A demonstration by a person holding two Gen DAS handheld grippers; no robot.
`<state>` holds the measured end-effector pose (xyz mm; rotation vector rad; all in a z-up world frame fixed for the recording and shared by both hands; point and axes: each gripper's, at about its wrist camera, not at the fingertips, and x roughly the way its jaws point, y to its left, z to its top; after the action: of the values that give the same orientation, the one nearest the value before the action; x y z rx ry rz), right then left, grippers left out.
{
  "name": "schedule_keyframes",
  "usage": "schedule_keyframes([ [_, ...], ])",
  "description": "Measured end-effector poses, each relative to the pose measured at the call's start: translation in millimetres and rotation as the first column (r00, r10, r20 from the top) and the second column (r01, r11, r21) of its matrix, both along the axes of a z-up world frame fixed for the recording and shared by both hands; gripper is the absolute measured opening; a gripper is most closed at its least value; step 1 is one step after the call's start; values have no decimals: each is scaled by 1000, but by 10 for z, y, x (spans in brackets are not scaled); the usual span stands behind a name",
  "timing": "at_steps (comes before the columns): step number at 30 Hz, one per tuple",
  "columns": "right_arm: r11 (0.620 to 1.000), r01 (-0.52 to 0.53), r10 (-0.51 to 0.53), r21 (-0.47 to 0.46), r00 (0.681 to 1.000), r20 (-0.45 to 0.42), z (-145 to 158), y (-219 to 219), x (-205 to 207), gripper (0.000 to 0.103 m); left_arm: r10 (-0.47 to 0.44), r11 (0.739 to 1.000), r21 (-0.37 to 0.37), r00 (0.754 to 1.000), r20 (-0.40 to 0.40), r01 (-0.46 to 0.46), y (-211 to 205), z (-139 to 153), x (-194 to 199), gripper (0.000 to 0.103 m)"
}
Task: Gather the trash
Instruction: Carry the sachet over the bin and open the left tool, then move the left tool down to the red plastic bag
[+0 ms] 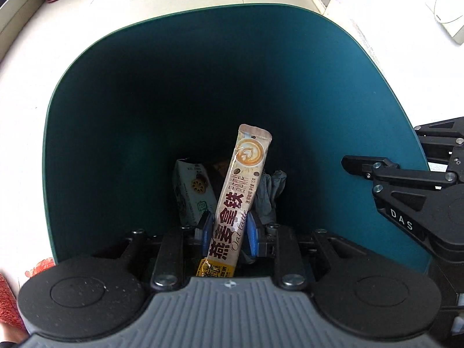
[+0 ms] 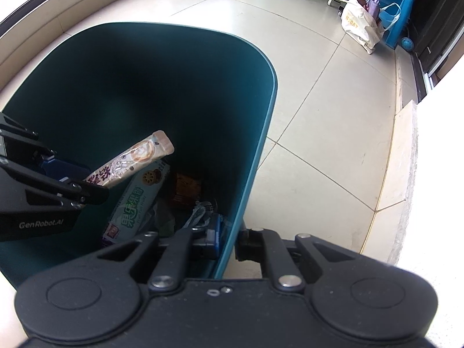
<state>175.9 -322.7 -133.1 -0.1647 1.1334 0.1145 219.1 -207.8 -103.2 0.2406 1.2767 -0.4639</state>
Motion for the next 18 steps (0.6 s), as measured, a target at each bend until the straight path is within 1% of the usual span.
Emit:
schedule_keyframes([
  [1, 1000, 0, 0, 0, 1000, -1, -1, -4, 4, 8, -4, 1000, 0, 1000, 5, 4, -41, -11, -3, 26],
  [4, 1000, 1, -1, 4, 1000, -2, -2, -16, 10, 8, -2, 1000, -14, 1000, 2, 2, 6, 12, 15, 28],
  [5, 1000, 1, -1, 5, 1000, -3, -2, -18, 10, 8, 1, 1000, -25, 1000, -2, -1, 26, 18, 14, 32],
  [6, 1000, 0, 0, 4, 1000, -3, -1, -21, 9, 8, 6, 999, -33, 1000, -1, -6, 45, 25, 14, 42],
  [7, 1000, -1, 1, 4, 1000, -3, -2, -21, 10, 9, 12, 999, -40, 1000, 8, -11, 82, 52, 22, 49],
  [8, 1000, -1, 1, 4, 1000, -3, -1, -22, 11, 9, 17, 999, -49, 1000, 24, -15, 100, 82, 11, 62],
  [9, 1000, 0, 0, 4, 1000, -4, 0, -22, 15, 9, 20, 998, -62, 999, 41, -18, 122, 116, -6, 67],
  [11, 1000, -2, 2, 3, 1000, -5, -7, -26, 18, 9, 25, 996, -88, 998, 55, -20, 154, 195, -40, 67],
  [14, 1000, -4, 4, 0, 1000, -7, -10, -23, 20, 9, 34, 994, -107, 996, 77, -25, 223, 313, -89, 67],
  [18, 1000, -11, 11, -14, 1000, -6, -20, 7, 8, 9, 35, 994, -112, 991, 126, -21, 274, 536, -220, 67],
])
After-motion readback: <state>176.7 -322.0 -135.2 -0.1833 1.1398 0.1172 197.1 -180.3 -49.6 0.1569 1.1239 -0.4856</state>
